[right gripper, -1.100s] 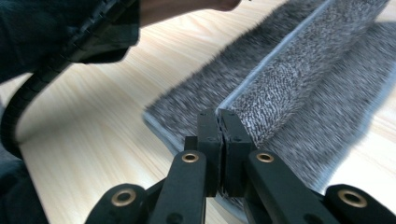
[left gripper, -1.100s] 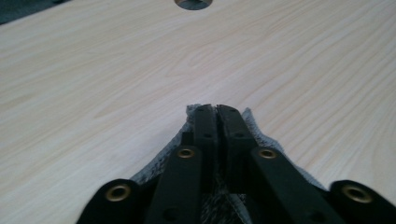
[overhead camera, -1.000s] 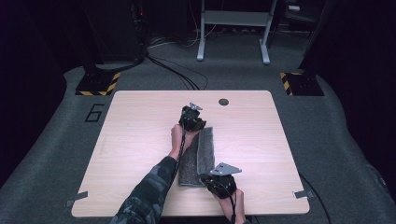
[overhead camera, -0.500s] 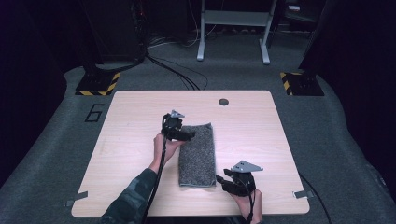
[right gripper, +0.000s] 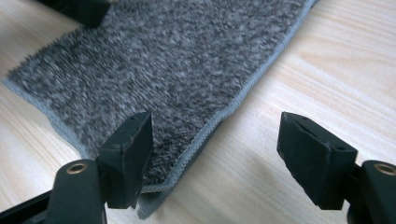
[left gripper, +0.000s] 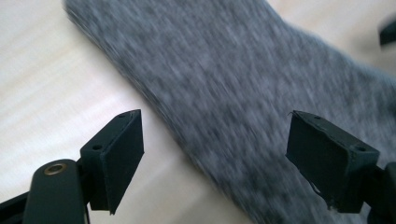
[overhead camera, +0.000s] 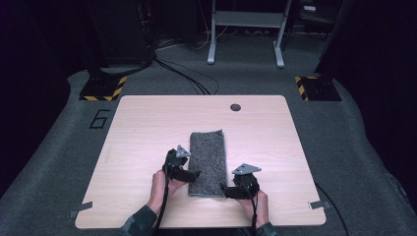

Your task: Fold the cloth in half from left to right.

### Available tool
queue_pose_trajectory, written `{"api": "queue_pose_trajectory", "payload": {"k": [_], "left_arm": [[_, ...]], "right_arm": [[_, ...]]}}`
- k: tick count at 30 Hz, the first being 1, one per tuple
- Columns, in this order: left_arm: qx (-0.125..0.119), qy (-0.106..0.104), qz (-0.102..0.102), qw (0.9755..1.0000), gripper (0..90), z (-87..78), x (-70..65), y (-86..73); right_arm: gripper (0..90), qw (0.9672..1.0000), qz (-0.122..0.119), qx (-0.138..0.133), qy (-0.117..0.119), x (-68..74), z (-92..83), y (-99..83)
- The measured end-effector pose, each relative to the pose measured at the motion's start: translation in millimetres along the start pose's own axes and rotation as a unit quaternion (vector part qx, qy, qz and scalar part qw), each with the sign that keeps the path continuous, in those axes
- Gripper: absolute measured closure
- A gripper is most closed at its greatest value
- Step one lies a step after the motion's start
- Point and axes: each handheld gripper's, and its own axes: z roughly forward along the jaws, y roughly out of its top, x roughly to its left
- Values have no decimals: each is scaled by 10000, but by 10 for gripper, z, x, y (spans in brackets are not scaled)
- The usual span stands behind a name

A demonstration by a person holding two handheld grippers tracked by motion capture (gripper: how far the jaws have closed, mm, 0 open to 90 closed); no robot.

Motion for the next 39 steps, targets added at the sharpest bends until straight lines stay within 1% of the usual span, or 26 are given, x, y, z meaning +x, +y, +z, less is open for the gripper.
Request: {"api": "queue_pose_trajectory", "payload": {"k": [1, 2, 4, 6, 7, 9, 12, 14, 15, 16, 18, 19, 22, 23, 24, 25, 26, 27, 29, 30, 31, 32, 33, 35, 36, 39], "left_arm": [[111, 82, 115, 9998, 186, 4, -52, -80], [111, 82, 115, 9998, 186, 4, -52, -80], [194, 188, 200, 9994, 185, 30, -109, -191], [216, 191, 229, 9993, 181, 38, -127, -216], [199, 195, 221, 9994, 182, 46, -145, -255], [184, 176, 242, 9994, 182, 28, -152, -282], [183, 197, 278, 9992, 179, 7, -173, -308], [170, 174, 306, 9992, 178, -19, -190, -343], [115, 107, 241, 9996, 177, -38, -221, -387], [115, 107, 241, 9996, 177, -38, -221, -387], [111, 47, 290, 9995, 166, -68, -246, -417], [37, -11, 237, 9997, 153, -91, -255, -432], [-37, -65, 189, 9998, 150, -146, -214, -419], [-174, -81, 53, 9998, 147, -184, -146, -385], [-174, -81, 53, 9998, 145, -184, -146, -385], [-202, -67, -23, 9998, 143, -225, -37, -325], [-202, -67, -23, 9998, 142, -225, -37, -325], [-294, -78, -238, 9993, 140, -226, 76, -257], [-370, -43, -403, 9985, 133, -224, 192, -180], [-370, -43, -403, 9985, 130, -224, 192, -180], [-420, 27, -449, 9981, 130, -213, 250, -143], [-428, 41, -511, 9978, 125, -193, 362, -67], [-428, 41, -511, 9978, 124, -193, 362, -67], [-451, 133, -580, 9972, 126, -151, 439, 0], [-457, 154, -563, 9972, 128, -96, 521, 59], [-488, 135, -763, 9958, 130, 1, 606, 134]], "right_arm": [[268, 10000, -49, 18, -13, -13, 3, -27], [268, 10000, -49, 18, -13, -13, 3, -27], [267, 10000, -36, 68, -59, 4, -8, -68], [269, 9999, -66, 79, -98, 24, -26, -92], [273, 9998, -162, 114, -90, 23, -28, -102], [274, 9998, -108, 142, -94, 47, -38, -129], [274, 9997, -174, 163, -81, 57, -54, -165], [275, 9995, -228, 188, -79, 82, -72, -205], [278, 9994, -266, 217, -39, 99, -106, -242], [278, 9994, -266, 217, -39, 99, -106, -242], [279, 9992, -327, 235, -13, 124, -137, -264], [281, 9991, -346, 246, 36, 151, -164, -280], [276, 9993, -315, 193, 115, 128, -194, -268], [270, 9997, -149, 88, 143, 80, -214, -213], [270, 9997, -149, 88, 143, 80, -214, -213], [267, 9998, -158, 9, 132, 14, -229, -121], [267, 9998, -158, 9, 132, 14, -229, -121], [265, 9998, -149, -61, 123, -50, -218, -3], [263, 9997, -165, -98, 145, -128, -182, 115], [263, 9997, -165, -98, 145, -128, -182, 115], [263, 9997, -142, -123, 146, -162, -159, 175], [263, 9997, -115, -136, 144, -223, -104, 290], [263, 9997, -115, -136, 144, -223, -104, 290], [263, 9997, -126, -198, 117, -274, -39, 403], [255, 9997, -181, -141, 97, -328, 35, 512], [253, 9998, -165, -92, 72, -394, 144, 640]]}}
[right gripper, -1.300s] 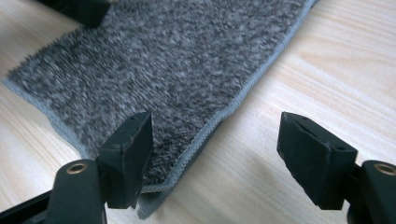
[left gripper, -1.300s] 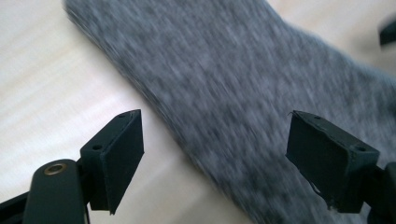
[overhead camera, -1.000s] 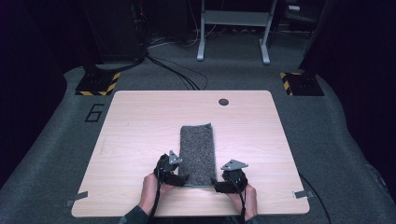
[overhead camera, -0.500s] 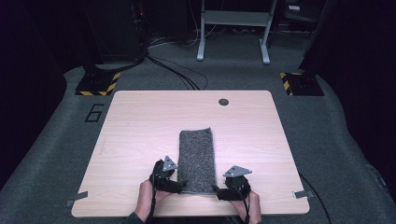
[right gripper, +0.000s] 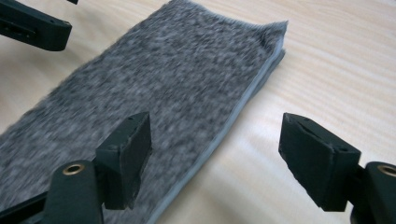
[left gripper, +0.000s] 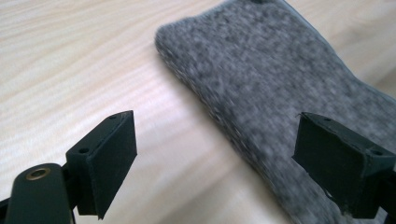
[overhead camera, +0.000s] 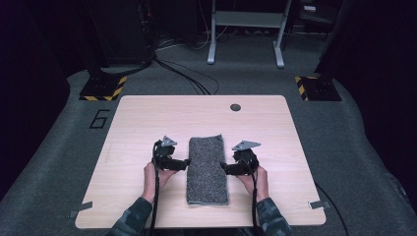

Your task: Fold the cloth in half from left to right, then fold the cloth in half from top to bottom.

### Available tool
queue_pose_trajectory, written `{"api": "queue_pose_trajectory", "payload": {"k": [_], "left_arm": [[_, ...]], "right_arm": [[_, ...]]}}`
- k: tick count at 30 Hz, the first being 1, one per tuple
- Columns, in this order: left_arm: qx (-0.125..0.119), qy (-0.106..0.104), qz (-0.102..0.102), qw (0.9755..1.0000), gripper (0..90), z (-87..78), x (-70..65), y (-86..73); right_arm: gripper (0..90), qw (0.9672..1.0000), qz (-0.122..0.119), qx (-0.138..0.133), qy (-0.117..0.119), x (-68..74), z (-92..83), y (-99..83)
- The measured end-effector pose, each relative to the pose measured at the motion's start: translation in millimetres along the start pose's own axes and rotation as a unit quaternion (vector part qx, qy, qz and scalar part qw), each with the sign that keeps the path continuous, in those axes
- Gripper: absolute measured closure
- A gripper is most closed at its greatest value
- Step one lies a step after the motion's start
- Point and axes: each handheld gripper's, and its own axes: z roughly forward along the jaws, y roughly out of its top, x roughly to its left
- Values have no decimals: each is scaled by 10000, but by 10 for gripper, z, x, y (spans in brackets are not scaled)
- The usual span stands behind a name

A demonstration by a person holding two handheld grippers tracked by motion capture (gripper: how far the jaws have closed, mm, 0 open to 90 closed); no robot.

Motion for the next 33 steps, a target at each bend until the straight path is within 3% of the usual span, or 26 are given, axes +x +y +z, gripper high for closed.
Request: {"api": "queue_pose_trajectory", "payload": {"k": [7, 11, 15, 16, 21, 25, 28, 33], "left_arm": [[11, 15, -152, 9999, 142, 178, 104, 169], [60, 123, -199, 9997, 148, 278, 170, 296], [108, 214, -217, 9995, 158, 381, 231, 392], [184, 233, -225, 9993, 163, 438, 249, 418], [193, 355, -229, 9989, 208, 545, 269, 432], [334, 377, -170, 9986, 248, 638, 276, 429], [383, 349, -140, 9986, 311, 689, 258, 423], [449, 332, -15, 9984, 383, 762, 198, 419]], "right_arm": [[245, 9999, 99, 52, -3, -148, 187, 188], [250, 9999, 132, 90, -22, -244, 326, 307], [258, 9995, 245, 195, -71, -330, 469, 383], [275, 9989, 395, 199, -165, -352, 528, 398], [289, 9979, 575, 241, -152, -470, 693, 435], [317, 9970, 669, 345, -198, -509, 807, 485], [360, 9962, 633, 542, -253, -520, 949, 500], [425, 9964, 548, 567, -311, -492, 1004, 495]]}}
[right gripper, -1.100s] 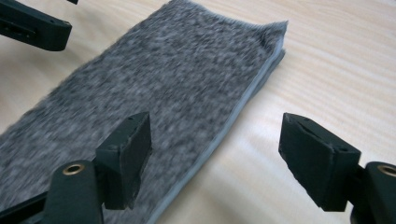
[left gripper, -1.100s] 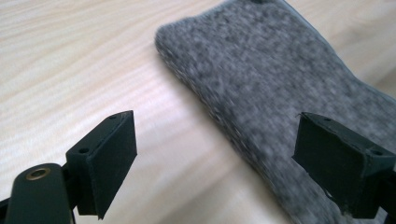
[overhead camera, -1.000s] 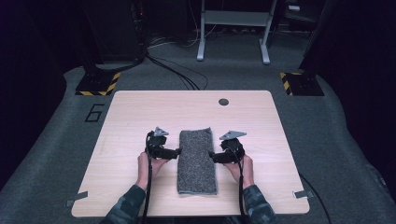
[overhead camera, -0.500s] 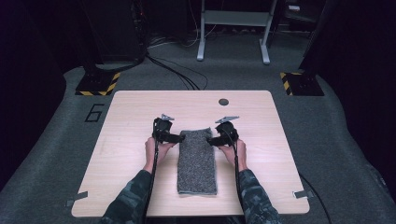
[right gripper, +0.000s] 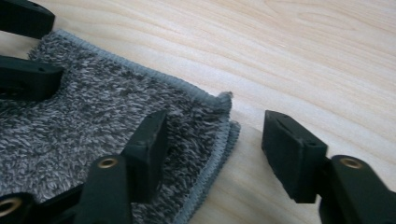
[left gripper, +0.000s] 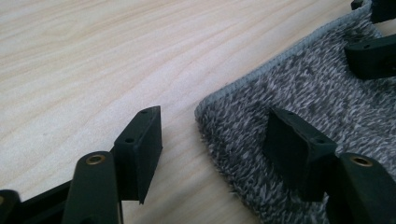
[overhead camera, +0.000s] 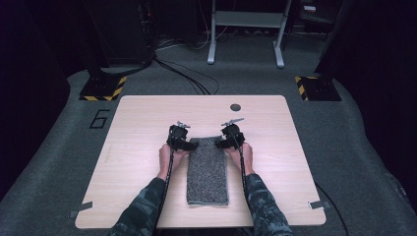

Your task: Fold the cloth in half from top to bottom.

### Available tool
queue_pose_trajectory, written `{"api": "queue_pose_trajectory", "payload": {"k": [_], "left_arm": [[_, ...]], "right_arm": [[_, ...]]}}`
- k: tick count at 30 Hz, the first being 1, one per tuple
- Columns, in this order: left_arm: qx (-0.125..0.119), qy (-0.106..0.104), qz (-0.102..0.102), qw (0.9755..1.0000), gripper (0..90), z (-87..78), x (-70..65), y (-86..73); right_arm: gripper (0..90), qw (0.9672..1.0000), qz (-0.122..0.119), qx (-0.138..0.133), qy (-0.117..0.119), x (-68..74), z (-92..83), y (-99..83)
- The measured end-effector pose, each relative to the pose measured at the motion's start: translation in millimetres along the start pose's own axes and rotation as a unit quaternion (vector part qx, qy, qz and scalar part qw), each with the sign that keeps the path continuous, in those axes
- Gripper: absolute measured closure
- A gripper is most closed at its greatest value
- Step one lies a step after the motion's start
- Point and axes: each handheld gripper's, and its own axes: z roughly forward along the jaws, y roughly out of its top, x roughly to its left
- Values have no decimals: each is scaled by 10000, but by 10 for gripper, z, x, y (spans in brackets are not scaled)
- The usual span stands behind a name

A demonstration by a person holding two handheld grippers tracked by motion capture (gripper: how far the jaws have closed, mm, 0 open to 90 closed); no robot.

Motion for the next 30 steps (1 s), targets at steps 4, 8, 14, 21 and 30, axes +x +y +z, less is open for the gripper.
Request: {"api": "queue_pose_trajectory", "payload": {"k": [4, 8, 14, 21, 30], "left_arm": [[-77, 17, 41, 10000, 465, 14, -36, -1], [-83, 70, 169, 9998, 537, 35, -97, 11], [-114, 9, 190, 9998, 660, 41, -88, 17], [-149, -157, 123, 9997, 818, 47, -62, 9], [-267, -262, 39, 9993, 855, 37, -89, 1]], "right_arm": [[495, 10000, -68, -30, -40, 16, 4, -3], [620, 9996, -244, 34, -103, 80, 8, 15], [758, 9999, -148, 37, -60, 110, 5, 11], [845, 9999, -30, 97, -23, 137, 3, 20], [865, 9999, -42, -51, -88, 150, -75, -44]]}}
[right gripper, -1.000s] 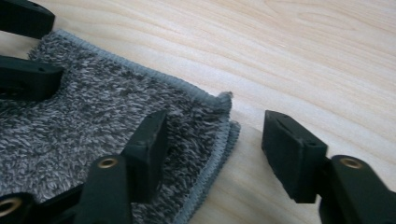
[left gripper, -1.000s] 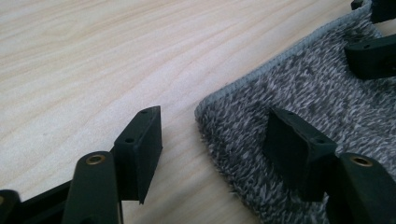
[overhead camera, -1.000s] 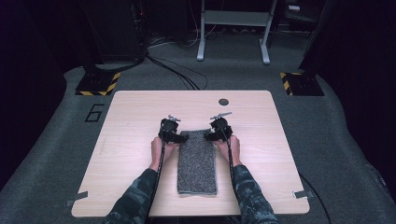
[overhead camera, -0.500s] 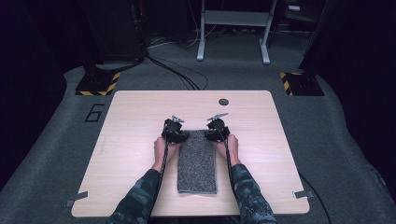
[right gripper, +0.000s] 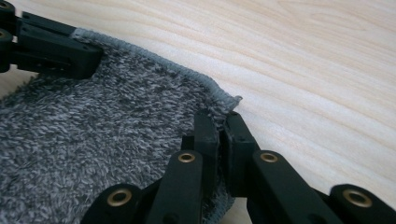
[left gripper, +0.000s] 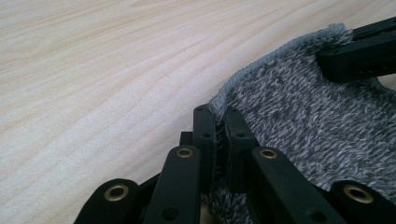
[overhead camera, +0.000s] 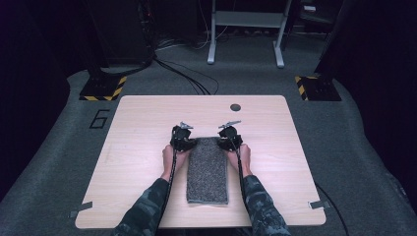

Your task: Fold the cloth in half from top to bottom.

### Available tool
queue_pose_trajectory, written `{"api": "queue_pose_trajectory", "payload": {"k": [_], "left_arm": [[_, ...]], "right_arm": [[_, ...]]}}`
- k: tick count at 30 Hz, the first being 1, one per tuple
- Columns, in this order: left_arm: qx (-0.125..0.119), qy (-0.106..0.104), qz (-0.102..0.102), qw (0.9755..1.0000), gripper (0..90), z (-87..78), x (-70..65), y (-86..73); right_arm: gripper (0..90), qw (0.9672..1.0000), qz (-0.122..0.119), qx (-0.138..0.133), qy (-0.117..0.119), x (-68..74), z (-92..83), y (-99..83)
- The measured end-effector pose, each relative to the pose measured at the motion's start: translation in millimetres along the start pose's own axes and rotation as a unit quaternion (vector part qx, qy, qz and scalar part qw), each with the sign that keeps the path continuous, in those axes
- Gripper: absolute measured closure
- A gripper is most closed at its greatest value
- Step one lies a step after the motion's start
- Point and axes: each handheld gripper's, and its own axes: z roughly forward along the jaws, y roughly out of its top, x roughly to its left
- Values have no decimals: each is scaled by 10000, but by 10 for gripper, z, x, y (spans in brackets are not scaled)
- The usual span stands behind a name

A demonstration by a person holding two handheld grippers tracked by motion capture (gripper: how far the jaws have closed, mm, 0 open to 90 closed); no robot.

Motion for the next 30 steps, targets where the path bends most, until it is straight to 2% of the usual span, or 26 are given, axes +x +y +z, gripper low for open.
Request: {"api": "queue_pose_trajectory", "payload": {"k": [4, 8, 20, 21, 23, 25, 27, 29, 30], "left_arm": [[-127, -10, 19, 9999, 858, -23, -46, 36], [-219, -1, 27, 9998, 859, -45, -64, 66], [-535, -38, 121, 9985, 861, -142, -43, 192], [-590, -4, 182, 9981, 861, -168, -50, 237], [-614, 0, 193, 9979, 861, -177, -51, 259], [-671, 34, 234, 9975, 861, -208, -52, 325], [-800, 92, 275, 9964, 861, -284, -51, 419], [-854, 92, 284, 9959, 861, -315, -50, 450], [-990, 140, 349, 9944, 861, -374, -60, 495]], "right_arm": [[865, 9998, 14, -184, 15, -27, -78, -19], [866, 9997, 22, -249, 33, -60, -125, -2], [867, 9985, -82, -549, -9, -85, -274, 105], [867, 9983, -88, -572, -24, -93, -288, 115], [867, 9984, -37, -572, 9, -105, -299, 130], [867, 9978, -43, -658, -17, -122, -336, 182], [867, 9969, -187, -757, -68, -121, -409, 263], [867, 9966, -189, -805, -56, -116, -440, 291], [867, 9956, -209, -907, -101, -107, -499, 338]]}}
